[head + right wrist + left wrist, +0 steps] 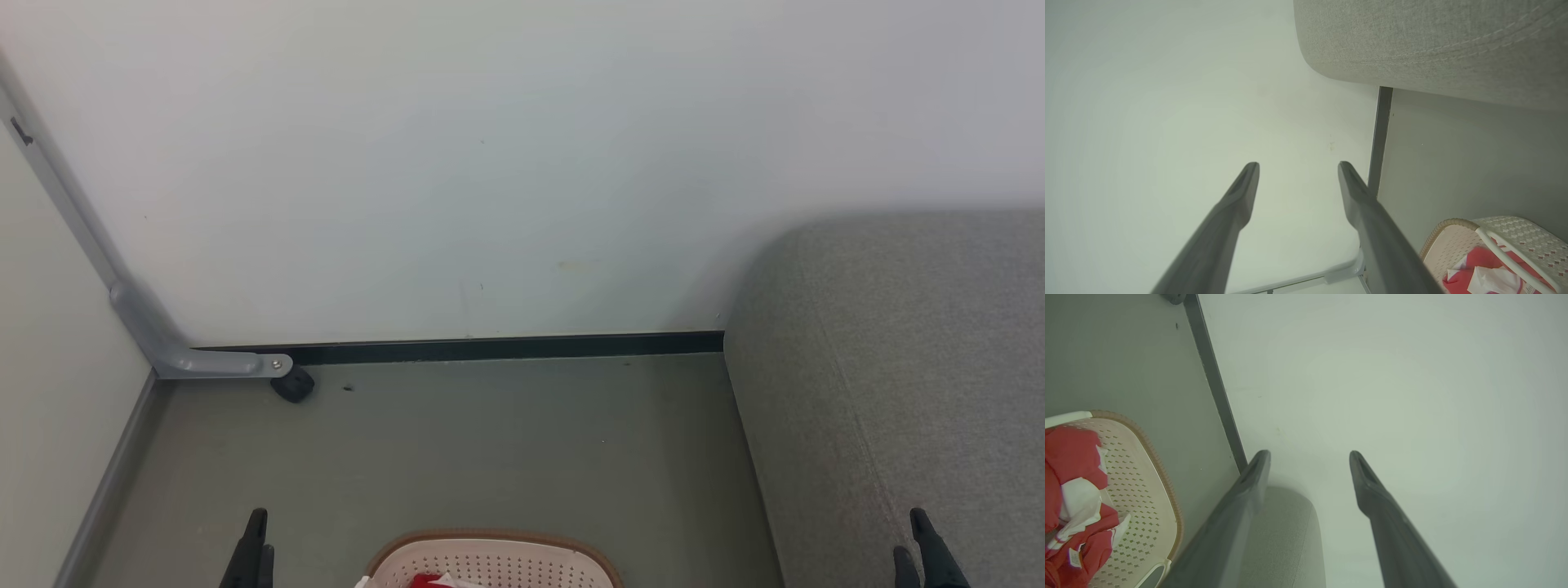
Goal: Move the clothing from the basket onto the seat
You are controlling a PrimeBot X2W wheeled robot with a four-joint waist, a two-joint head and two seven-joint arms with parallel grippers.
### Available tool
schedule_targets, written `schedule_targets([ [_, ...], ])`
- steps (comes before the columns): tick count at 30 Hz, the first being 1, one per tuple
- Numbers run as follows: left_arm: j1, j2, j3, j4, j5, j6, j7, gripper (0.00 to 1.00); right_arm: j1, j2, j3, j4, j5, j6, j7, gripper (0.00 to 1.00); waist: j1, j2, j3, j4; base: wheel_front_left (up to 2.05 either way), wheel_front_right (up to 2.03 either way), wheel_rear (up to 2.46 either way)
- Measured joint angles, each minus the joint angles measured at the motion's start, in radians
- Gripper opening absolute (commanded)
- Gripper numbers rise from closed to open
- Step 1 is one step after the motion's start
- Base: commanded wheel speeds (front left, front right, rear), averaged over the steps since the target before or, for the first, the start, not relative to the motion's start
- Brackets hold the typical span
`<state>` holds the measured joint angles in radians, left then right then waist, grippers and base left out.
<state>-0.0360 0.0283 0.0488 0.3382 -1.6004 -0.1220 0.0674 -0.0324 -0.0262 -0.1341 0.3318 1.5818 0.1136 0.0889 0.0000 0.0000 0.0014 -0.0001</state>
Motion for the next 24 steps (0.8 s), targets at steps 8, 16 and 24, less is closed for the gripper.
schedule_targets([
  [8, -0.006, 0.001, -0.019, -0.005, 0.018, 0.000, -0.034, 1.00, -0.001, -0.006, 0.002, -0.005, -0.039, 0.000, -0.026, 1.00, 0.0000, 0.0000, -0.002, 0.001, 0.00, 0.00, 0.00],
  [16, -0.024, 0.011, -0.042, -0.010, 0.094, 0.000, -0.063, 1.00, -0.004, -0.029, 0.021, -0.007, -0.124, 0.000, -0.066, 1.00, 0.0000, 0.0000, -0.006, 0.002, 0.00, 0.00, 0.00],
  [24, -0.032, 0.024, -0.061, -0.010, 0.225, 0.014, -0.089, 1.00, -0.022, -0.064, 0.062, -0.008, -0.259, 0.000, -0.105, 1.00, 0.0000, 0.0001, -0.010, 0.001, 0.00, 0.00, 0.00],
])
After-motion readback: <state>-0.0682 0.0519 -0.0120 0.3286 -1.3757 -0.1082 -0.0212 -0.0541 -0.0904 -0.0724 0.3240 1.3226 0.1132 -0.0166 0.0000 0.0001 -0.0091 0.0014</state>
